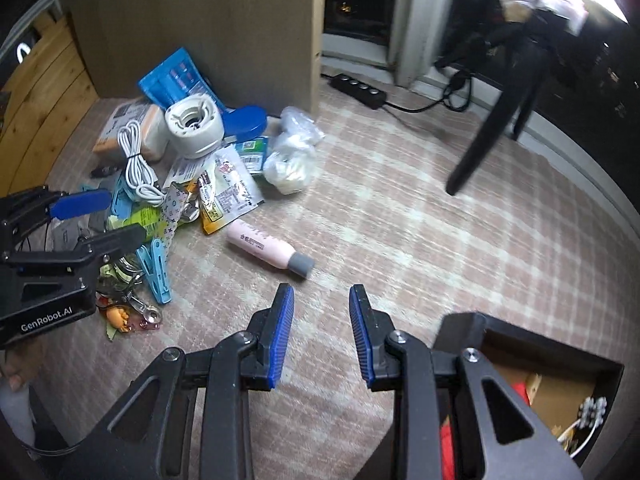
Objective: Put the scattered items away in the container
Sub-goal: 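Move both grippers back over the pile, then grasp the patterned printed tube with the left gripper while the right grasps the pink bottle, then carry the tube and pink bottle over the tray and open both grippers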
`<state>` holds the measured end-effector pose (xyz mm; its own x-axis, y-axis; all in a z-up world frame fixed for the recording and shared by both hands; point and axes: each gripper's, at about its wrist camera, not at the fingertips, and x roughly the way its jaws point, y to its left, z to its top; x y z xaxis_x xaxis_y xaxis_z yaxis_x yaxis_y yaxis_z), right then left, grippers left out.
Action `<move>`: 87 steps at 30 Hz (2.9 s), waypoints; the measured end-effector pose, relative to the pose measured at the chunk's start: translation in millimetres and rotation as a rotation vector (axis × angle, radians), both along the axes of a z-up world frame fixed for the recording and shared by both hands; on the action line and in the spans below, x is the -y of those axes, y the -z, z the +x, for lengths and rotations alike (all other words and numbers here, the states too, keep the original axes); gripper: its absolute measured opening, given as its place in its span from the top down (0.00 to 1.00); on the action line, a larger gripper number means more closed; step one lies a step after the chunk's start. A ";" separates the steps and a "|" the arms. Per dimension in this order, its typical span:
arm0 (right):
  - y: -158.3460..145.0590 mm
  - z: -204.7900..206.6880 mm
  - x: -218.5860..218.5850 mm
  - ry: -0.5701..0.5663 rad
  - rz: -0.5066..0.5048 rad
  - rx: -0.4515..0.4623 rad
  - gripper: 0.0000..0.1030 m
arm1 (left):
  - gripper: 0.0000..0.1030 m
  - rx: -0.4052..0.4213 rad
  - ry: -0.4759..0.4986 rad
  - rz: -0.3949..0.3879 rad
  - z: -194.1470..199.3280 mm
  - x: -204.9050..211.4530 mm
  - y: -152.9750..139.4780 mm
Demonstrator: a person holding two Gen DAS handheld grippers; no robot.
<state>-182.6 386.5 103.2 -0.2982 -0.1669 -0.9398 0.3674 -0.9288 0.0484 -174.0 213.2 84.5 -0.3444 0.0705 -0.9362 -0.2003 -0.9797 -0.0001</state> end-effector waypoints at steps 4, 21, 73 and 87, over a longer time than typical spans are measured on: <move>5.3 -5.6 6.9 -0.036 -0.009 0.012 0.72 | 0.48 0.013 0.006 -0.001 -2.7 2.5 6.4; 32.3 -31.1 46.4 -0.193 -0.009 0.057 0.72 | 0.52 0.067 0.052 -0.029 -18.1 -11.3 37.2; -32.9 54.5 -113.3 0.287 -0.119 -0.029 0.81 | 0.91 -0.040 0.197 0.130 36.1 -105.4 -61.1; -56.8 138.9 -229.3 0.563 -0.076 -0.073 0.81 | 0.91 -0.018 0.495 0.199 114.3 -251.2 -87.5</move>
